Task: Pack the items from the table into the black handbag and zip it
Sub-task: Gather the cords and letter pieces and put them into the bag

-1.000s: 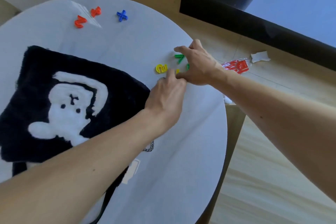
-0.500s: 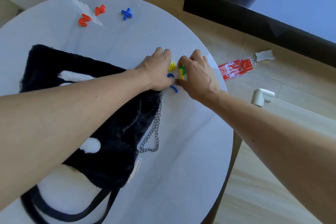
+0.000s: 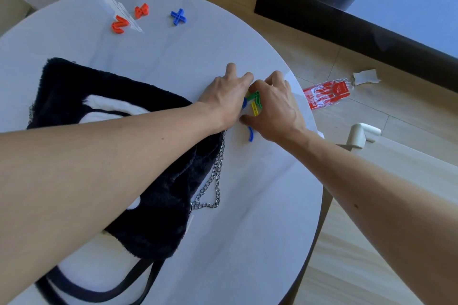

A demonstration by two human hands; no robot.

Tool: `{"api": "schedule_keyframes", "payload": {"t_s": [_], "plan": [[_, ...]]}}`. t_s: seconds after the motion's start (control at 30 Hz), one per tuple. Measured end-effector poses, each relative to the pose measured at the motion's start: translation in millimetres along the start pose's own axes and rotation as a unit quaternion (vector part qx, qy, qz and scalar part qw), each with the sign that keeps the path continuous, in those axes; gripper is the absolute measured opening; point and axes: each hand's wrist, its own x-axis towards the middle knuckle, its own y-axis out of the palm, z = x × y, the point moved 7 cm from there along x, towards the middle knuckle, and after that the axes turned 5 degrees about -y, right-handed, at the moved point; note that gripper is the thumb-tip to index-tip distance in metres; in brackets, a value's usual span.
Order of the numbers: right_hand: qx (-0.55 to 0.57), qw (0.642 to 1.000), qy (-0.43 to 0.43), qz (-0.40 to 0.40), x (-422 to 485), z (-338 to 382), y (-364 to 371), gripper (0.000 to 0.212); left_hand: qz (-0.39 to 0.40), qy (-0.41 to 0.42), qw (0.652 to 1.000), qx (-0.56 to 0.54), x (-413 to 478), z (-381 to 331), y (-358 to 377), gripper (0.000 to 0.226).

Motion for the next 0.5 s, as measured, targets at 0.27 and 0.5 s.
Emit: {"api": "schedule_keyframes", "payload": {"t_s": [0.27,0.5], "plan": [[0.000,1.000,-0.003,-0.017,0.4,2.0,5.6,0.021,0.047,-0.017,0.995,-0.089,12.3,15.4,-7.1,0.029],[0.362,0.922,0.110,-0.082,-0.9,-5.0,-37.5,0.019,0.266,-0.116,0.757,-0.586,-2.3,20.0,-14.1,0.018]]}}
